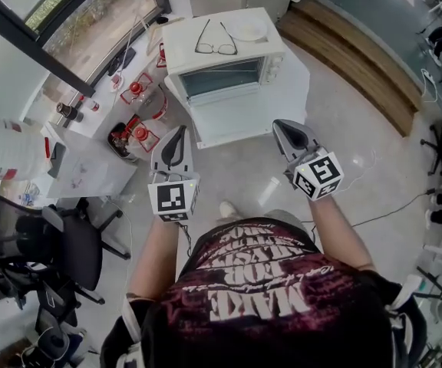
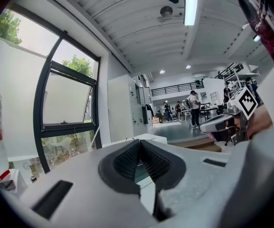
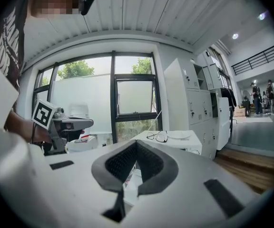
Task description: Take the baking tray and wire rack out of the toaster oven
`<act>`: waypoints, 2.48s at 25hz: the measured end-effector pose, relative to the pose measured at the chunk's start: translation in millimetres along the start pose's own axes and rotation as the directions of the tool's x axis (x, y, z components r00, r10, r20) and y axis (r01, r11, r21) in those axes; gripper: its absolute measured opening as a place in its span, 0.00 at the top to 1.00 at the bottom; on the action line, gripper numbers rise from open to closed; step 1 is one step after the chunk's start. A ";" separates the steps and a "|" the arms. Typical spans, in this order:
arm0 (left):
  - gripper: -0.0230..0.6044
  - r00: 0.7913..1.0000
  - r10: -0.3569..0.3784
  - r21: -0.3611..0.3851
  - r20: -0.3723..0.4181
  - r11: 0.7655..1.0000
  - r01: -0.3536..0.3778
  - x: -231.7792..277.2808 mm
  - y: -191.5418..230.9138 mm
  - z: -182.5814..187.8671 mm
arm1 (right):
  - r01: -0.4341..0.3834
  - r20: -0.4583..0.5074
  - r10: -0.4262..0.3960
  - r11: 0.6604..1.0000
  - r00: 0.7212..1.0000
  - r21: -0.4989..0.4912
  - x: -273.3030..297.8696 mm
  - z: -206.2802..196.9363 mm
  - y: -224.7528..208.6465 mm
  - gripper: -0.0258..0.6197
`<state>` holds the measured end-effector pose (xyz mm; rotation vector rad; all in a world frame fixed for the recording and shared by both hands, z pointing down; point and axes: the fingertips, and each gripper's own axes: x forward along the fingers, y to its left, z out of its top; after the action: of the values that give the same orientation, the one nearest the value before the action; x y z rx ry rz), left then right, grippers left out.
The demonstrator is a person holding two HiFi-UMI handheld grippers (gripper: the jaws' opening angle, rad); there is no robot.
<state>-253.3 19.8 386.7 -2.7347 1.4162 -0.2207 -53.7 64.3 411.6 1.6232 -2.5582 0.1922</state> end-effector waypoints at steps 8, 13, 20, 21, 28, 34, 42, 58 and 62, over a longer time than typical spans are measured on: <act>0.95 0.999 -0.043 -0.018 0.000 0.999 0.043 11.1 -1.0 -2.3 | 0.029 -0.005 -0.029 1.000 1.000 -0.005 2.4 9.5 -1.1 0.96; 0.95 0.999 -0.041 -0.021 -0.004 0.999 0.041 11.2 2.1 -1.5 | 0.030 -0.002 -0.030 1.000 1.000 0.003 9.0 10.4 -3.6 0.96; 0.95 0.999 -0.012 -0.042 -0.035 0.999 0.010 18.9 8.4 -12.6 | 0.013 -0.013 -0.013 1.000 1.000 0.009 17.6 5.0 -13.7 0.96; 0.95 0.999 -0.011 -0.042 -0.039 0.999 0.010 21.5 8.0 -13.7 | 0.010 -0.015 -0.010 1.000 1.000 0.011 19.1 4.0 -16.1 0.96; 0.95 0.998 -0.017 -0.063 -0.062 0.998 0.013 51.1 4.5 -18.3 | -0.005 -0.032 0.006 0.999 0.999 0.032 32.8 -3.3 -34.9 0.96; 0.95 0.998 -0.012 -0.054 -0.065 0.999 0.009 79.7 4.0 -11.8 | -0.026 -0.040 0.028 0.999 0.999 0.038 47.0 -4.1 -56.4 0.96; 0.95 0.997 -0.005 -0.041 -0.081 0.999 0.001 109.6 6.3 -9.9 | -0.052 -0.033 0.054 0.997 0.998 0.064 68.2 -2.6 -79.2 0.96; 0.95 0.991 0.101 -0.013 -0.092 0.995 -0.103 140.3 13.0 1.3 | -0.183 -0.023 0.185 0.979 0.982 0.087 103.9 -2.8 -105.2 0.96; 0.95 0.985 0.129 -0.025 -0.116 0.991 -0.133 138.4 15.7 -7.2 | -0.199 -0.031 0.204 0.973 0.978 0.118 107.5 -11.6 -109.0 0.96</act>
<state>-188.3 -102.0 406.2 -2.6801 1.6356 -0.3552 -0.4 -75.6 445.4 1.3735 -2.7225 0.3933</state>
